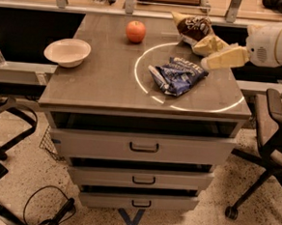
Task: Move brown chip bag near paper bowl
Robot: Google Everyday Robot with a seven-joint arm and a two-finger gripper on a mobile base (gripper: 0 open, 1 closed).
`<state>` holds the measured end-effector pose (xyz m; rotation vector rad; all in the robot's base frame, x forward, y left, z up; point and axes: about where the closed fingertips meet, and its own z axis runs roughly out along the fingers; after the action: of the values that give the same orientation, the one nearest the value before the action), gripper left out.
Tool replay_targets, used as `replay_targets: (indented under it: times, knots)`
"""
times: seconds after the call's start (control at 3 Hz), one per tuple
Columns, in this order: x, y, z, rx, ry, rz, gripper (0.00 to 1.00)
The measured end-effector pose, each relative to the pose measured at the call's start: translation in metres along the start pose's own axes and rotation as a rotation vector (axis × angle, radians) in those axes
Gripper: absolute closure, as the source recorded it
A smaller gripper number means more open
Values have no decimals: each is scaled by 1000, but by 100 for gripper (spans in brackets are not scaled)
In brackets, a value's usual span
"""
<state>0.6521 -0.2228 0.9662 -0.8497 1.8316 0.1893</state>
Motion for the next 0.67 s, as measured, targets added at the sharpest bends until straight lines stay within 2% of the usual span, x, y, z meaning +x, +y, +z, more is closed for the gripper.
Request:
replay_targets:
  times: [0.33,0.67]
  knots:
    - [-14,-58,30,68,-56,71,0]
    - [-21,-100,47,112,-88,105,0]
